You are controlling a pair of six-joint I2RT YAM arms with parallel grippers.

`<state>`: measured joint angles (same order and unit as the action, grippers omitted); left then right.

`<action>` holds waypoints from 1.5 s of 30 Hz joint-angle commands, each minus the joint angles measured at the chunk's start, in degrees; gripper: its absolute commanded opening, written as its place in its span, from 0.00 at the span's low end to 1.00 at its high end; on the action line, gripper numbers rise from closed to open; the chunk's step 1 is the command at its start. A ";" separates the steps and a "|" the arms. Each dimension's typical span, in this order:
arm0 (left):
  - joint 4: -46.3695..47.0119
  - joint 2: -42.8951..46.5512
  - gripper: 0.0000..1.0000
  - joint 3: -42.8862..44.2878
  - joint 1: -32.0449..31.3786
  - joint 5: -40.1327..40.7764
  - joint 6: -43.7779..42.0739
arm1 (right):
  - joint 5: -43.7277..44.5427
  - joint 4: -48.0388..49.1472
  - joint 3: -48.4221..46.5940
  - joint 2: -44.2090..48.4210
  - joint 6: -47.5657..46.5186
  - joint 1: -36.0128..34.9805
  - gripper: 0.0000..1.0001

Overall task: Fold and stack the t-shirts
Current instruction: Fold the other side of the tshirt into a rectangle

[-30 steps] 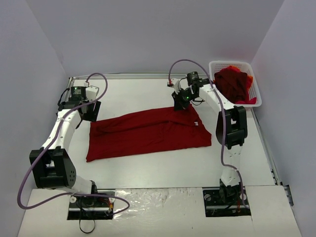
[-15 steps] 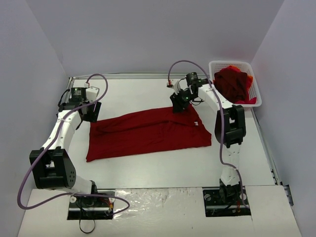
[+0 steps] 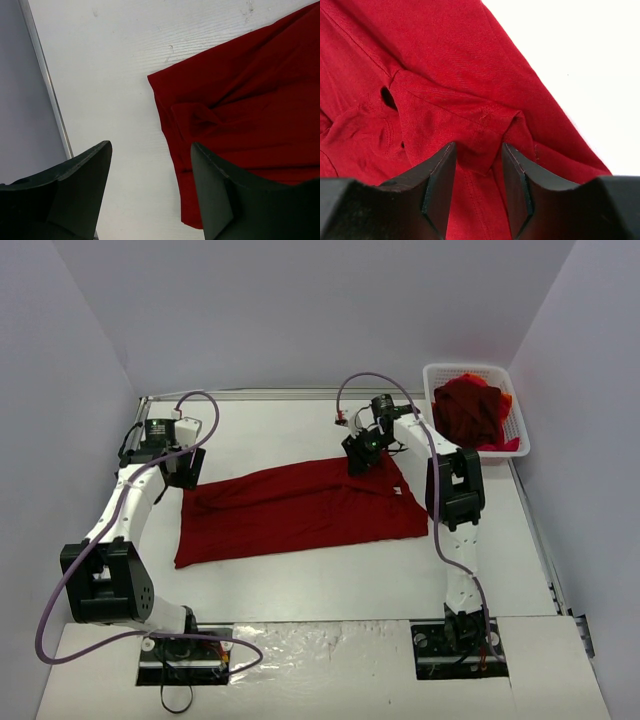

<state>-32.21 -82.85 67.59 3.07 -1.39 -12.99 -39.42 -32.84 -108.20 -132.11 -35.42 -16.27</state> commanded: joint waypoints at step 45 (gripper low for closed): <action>0.04 1.64 0.63 0.87 0.27 -0.37 0.43 | 0.31 -2.23 6.25 12.40 -0.53 -0.52 0.00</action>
<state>-32.23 -82.85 67.59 3.07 -1.48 -12.97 -38.39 -33.17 -103.24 -123.87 -35.48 -16.32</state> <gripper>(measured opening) 0.630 0.004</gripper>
